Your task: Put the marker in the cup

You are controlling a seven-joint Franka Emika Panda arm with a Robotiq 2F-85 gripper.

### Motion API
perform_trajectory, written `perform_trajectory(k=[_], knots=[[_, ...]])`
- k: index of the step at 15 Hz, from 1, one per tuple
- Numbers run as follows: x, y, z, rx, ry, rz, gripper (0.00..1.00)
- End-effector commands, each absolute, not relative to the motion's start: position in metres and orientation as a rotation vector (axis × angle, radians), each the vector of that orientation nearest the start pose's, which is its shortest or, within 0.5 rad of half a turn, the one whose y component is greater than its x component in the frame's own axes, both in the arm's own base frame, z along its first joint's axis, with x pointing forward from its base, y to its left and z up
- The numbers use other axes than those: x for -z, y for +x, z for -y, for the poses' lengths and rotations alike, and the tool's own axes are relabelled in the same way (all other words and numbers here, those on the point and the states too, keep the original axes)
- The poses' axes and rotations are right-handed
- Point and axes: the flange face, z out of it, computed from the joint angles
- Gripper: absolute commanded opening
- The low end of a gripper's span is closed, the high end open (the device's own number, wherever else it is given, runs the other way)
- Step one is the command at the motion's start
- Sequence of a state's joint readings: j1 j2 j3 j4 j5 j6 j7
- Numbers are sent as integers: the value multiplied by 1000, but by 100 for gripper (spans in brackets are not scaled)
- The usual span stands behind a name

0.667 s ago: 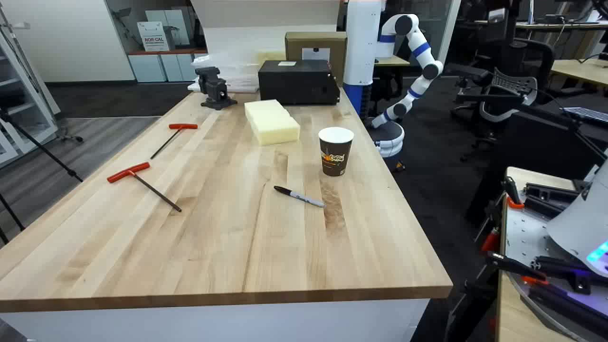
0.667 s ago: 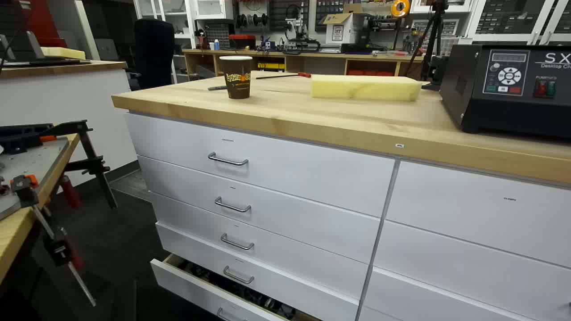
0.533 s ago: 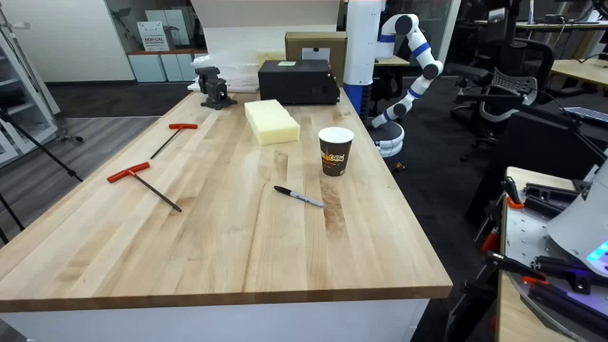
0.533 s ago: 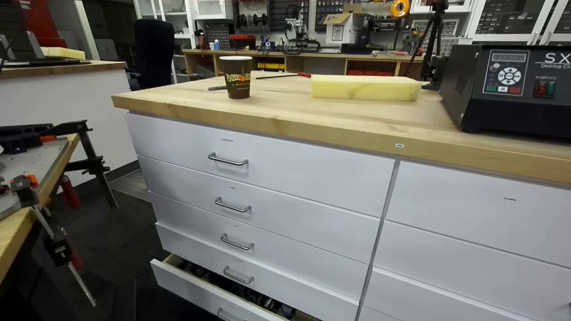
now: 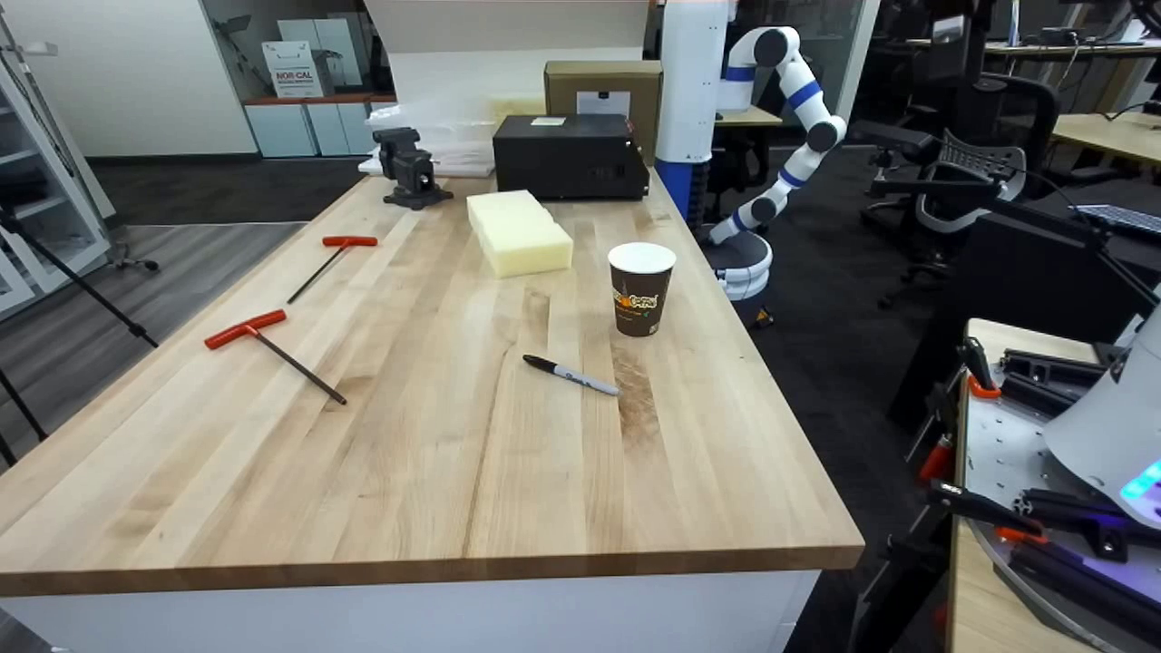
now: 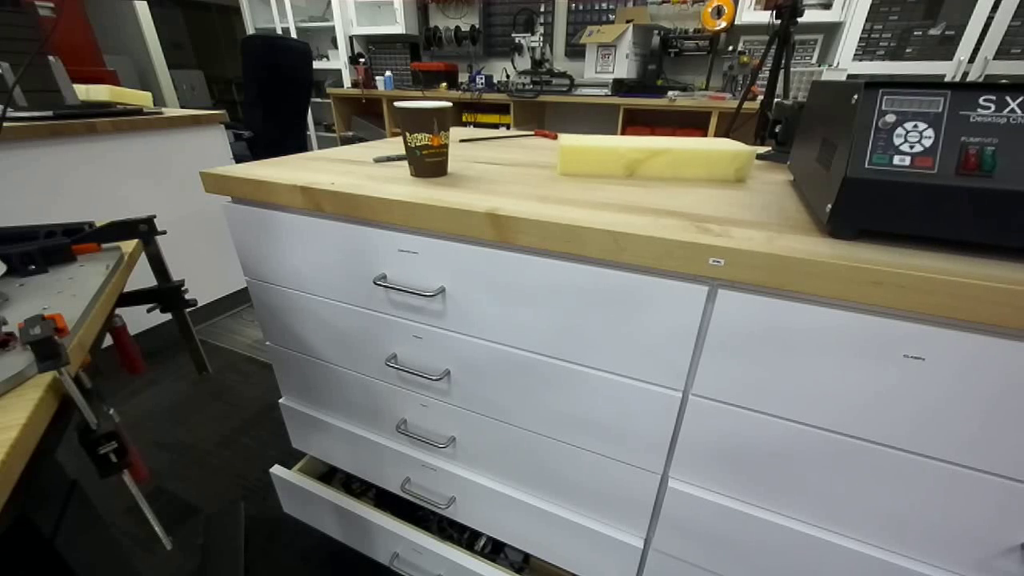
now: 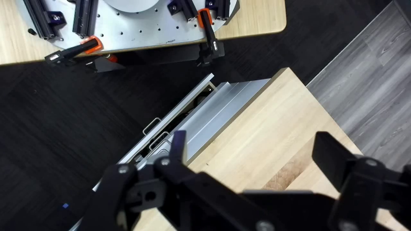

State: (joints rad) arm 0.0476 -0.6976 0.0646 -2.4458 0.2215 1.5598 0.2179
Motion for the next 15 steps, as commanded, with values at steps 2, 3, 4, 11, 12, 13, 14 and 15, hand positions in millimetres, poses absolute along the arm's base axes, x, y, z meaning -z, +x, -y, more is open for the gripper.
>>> perform_trajectory(k=[2, 3, 4, 11, 12, 13, 14, 15], knots=[[-522, 315, -62, -321, -2969, -213, 100], [-522, 315, -62, -321, -2969, -213, 100], [-522, 315, -62, -321, -2969, -213, 100], [-536, 313, -87, -318, -2964, -157, 100], [-539, 312, -99, -293, -2968, -136, 100], [-541, 312, -108, -270, -2978, -118, 100], [-541, 312, -121, -246, -2973, -101, 100], [-542, 311, -131, -227, -2980, -77, 100]])
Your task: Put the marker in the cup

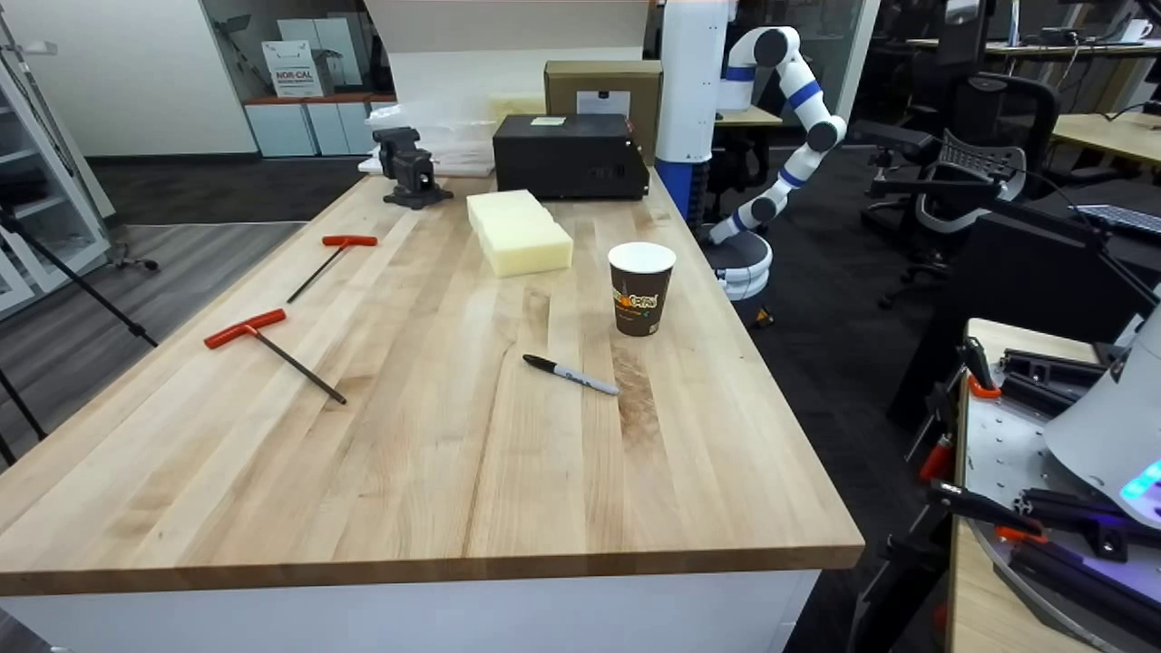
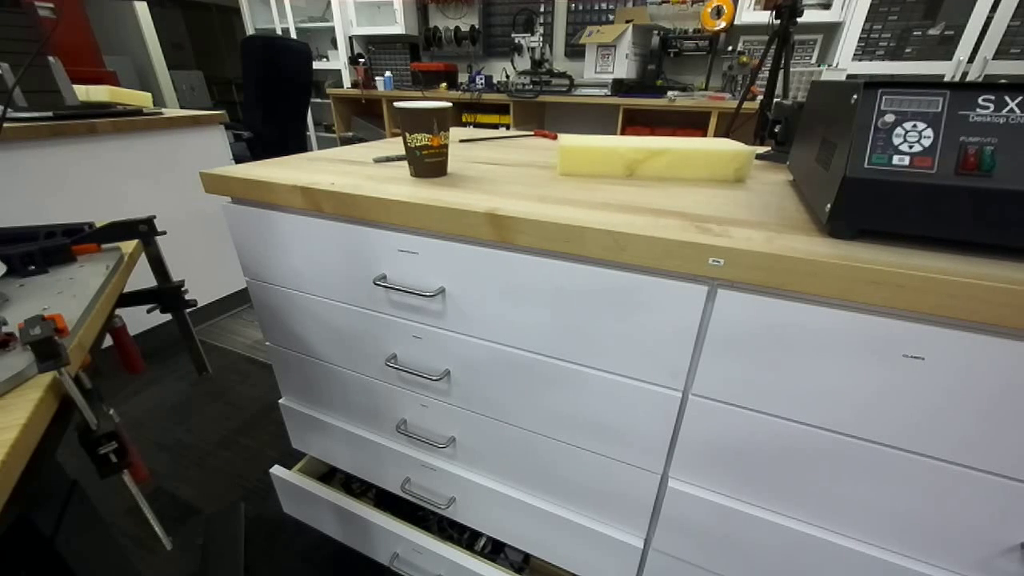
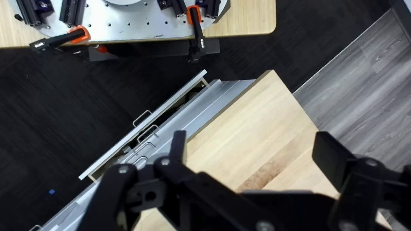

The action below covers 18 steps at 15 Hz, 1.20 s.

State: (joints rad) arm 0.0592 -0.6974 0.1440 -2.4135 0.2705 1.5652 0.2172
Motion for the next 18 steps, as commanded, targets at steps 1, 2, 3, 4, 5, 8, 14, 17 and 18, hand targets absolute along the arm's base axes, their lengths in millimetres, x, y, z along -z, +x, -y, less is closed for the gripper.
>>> perform_trajectory(k=[1, 2, 3, 4, 5, 8, 14, 17, 18], knots=[[-543, 305, -145, -188, -2993, -45, 100], [-543, 305, -154, -156, -3002, -17, 100], [-540, 306, -169, -98, -3012, 20, 100], [-539, 306, -179, -49, -3017, 53, 100], [-535, 308, -194, 20, -3017, 94, 100], [-520, 319, -230, 190, -3012, 187, 100], [-457, 369, -274, 294, -3022, 330, 100], [-415, 420, -276, 262, -3034, 381, 100], [-405, 432, -275, 249, -3042, 403, 100]])
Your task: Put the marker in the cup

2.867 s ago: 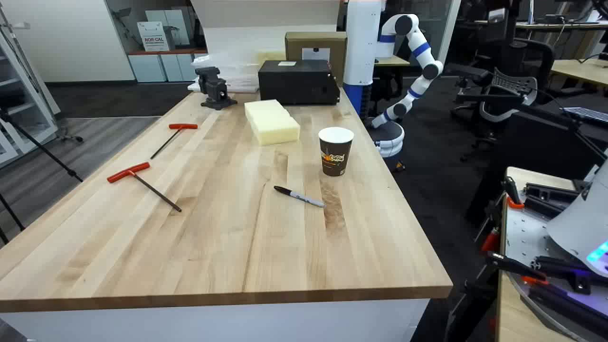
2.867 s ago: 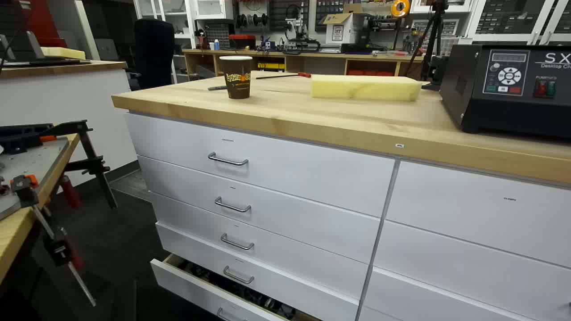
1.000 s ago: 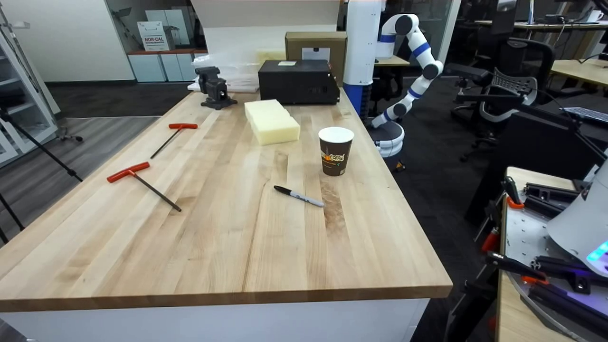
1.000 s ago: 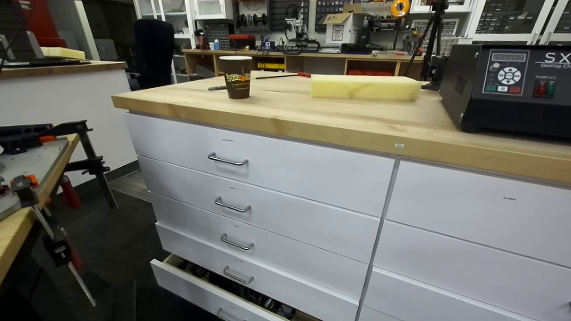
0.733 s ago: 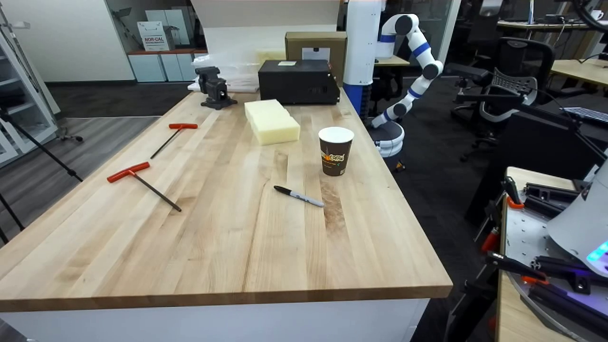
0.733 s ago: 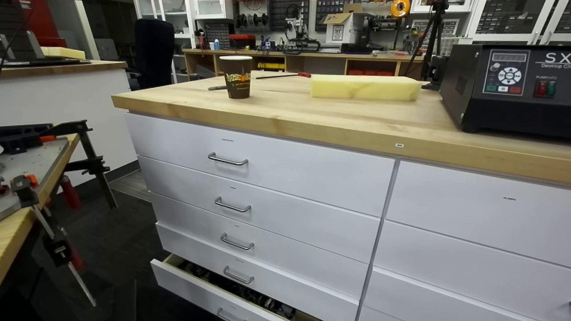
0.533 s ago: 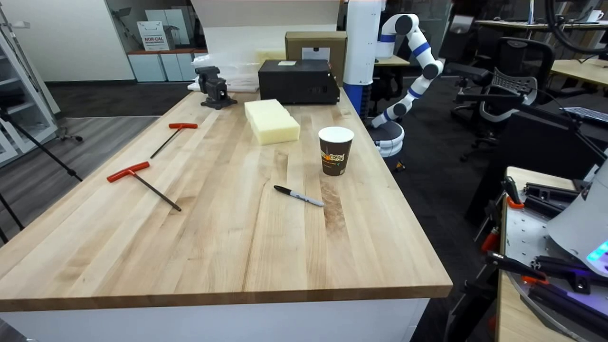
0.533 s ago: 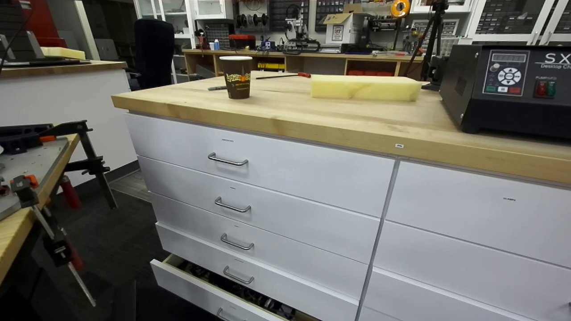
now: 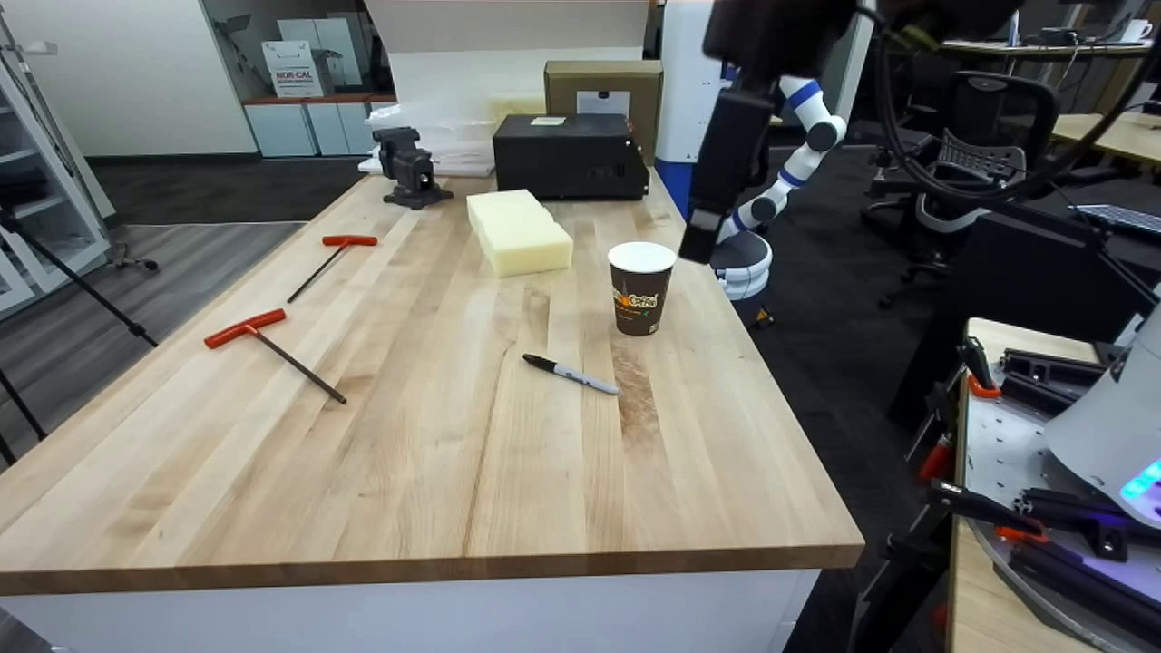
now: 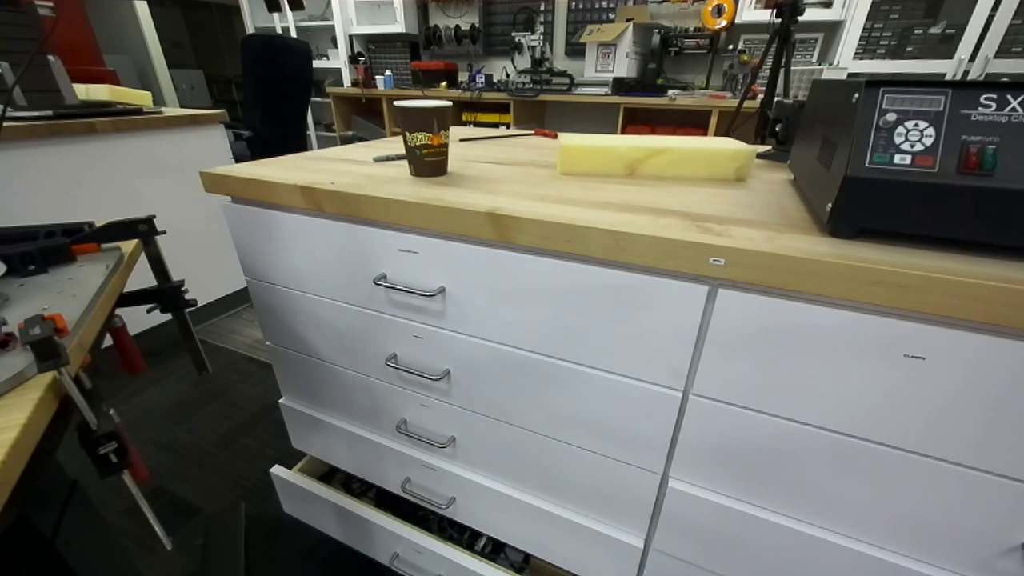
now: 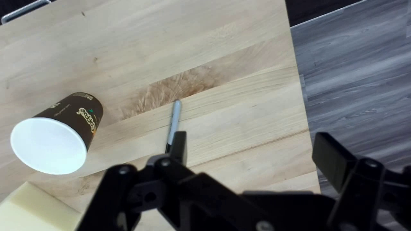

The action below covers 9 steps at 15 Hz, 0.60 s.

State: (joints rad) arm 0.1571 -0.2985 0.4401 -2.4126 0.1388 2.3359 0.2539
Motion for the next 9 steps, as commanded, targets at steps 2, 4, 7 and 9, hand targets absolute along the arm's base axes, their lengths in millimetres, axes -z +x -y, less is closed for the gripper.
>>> perform_trajectory(k=[2, 4, 7, 9], knots=[[-382, 464, -271, 195, -3059, 436, 100], [-361, 495, -270, 142, -3080, 438, 100], [-340, 534, -267, 91, -3100, 422, 100], [-330, 551, -269, 71, -3110, 400, 100]])
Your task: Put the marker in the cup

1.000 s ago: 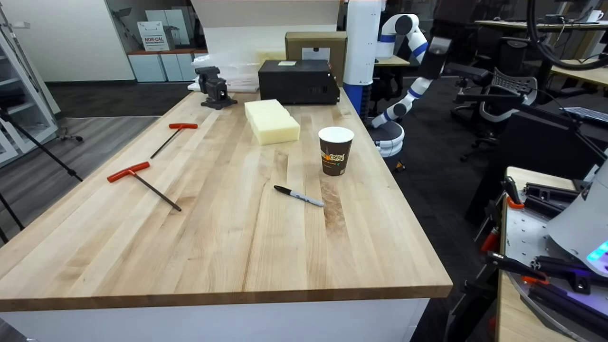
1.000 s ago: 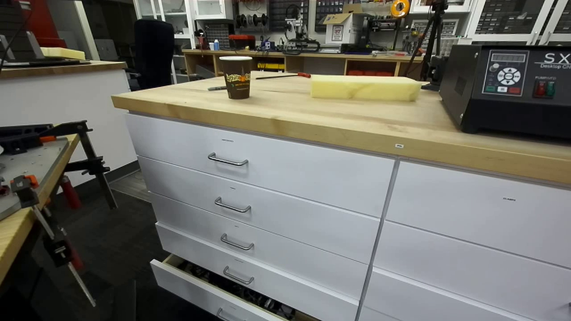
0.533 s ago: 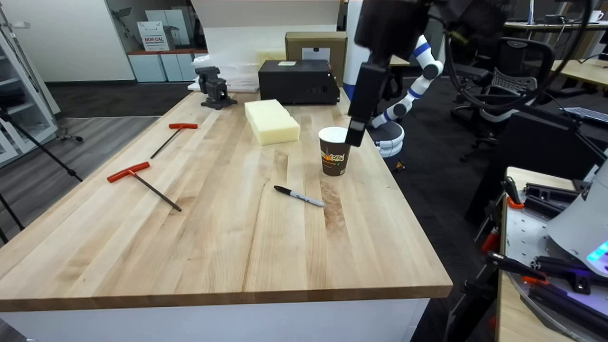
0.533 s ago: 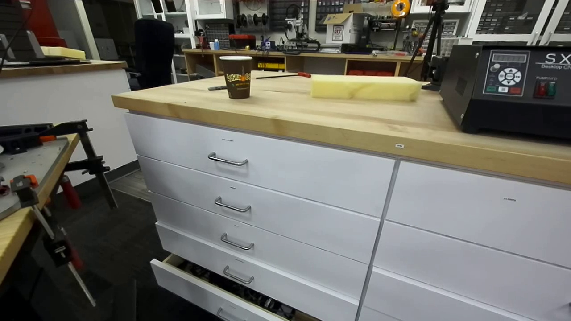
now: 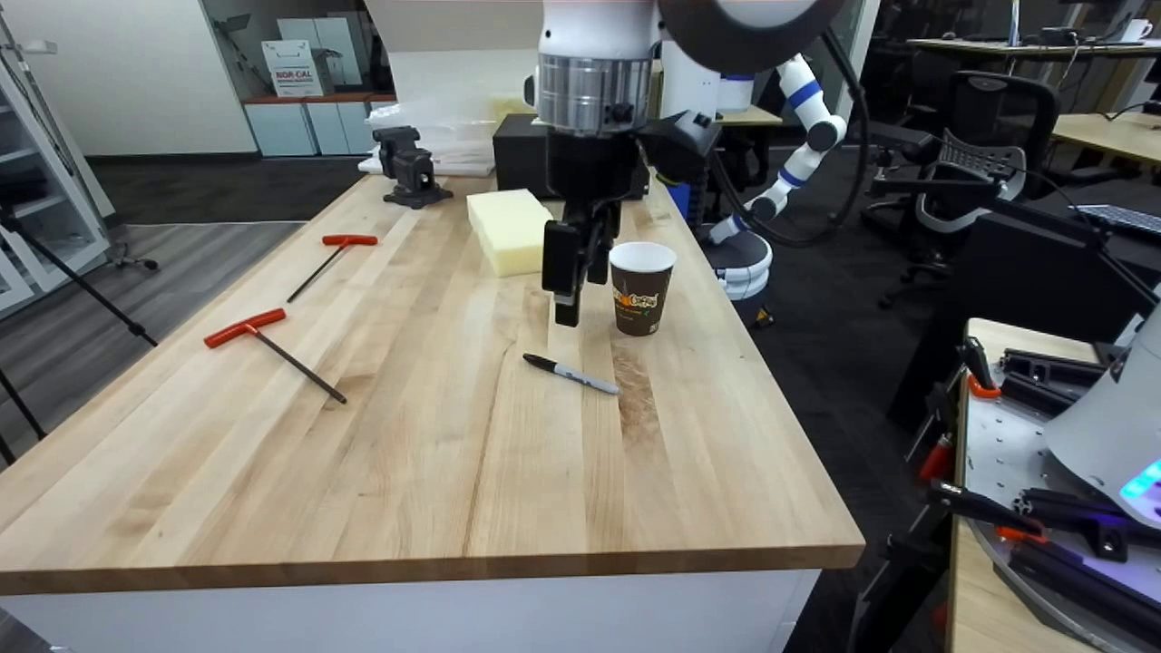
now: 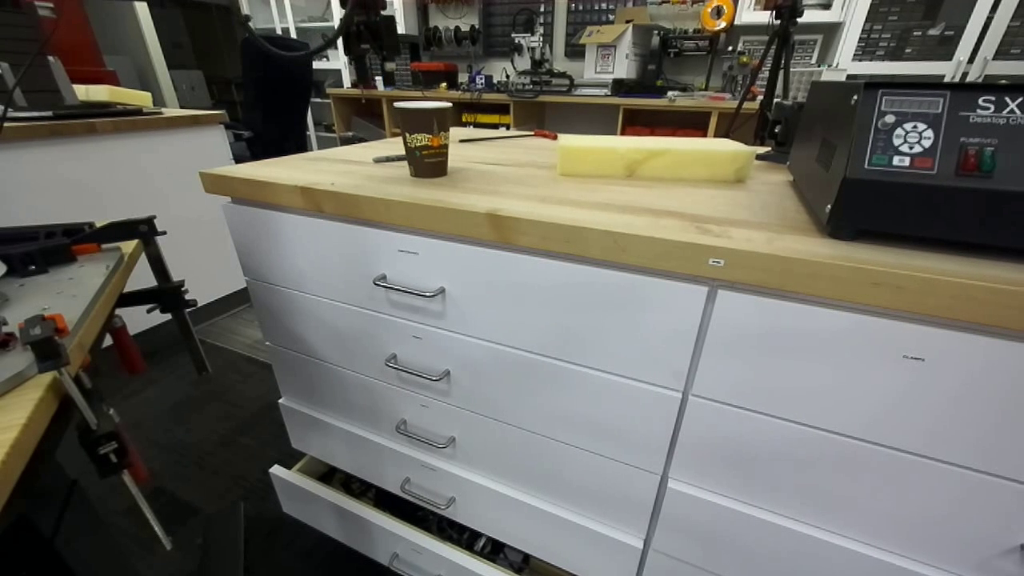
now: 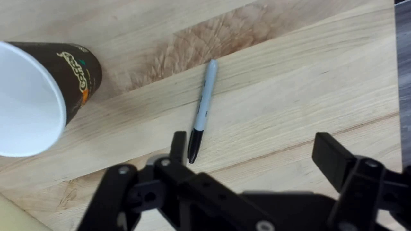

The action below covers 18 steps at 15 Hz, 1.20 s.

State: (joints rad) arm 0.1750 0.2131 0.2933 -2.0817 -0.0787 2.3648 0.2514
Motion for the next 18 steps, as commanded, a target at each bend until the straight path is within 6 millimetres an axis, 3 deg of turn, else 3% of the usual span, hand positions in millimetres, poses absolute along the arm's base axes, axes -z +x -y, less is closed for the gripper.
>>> perform_trajectory(k=[1, 11, 18], knots=[[-327, 557, -270, 63, -3113, 394, 100], [-309, 564, -271, -1, -3169, 360, 100], [-269, 569, -256, -44, -3178, 278, 100]])
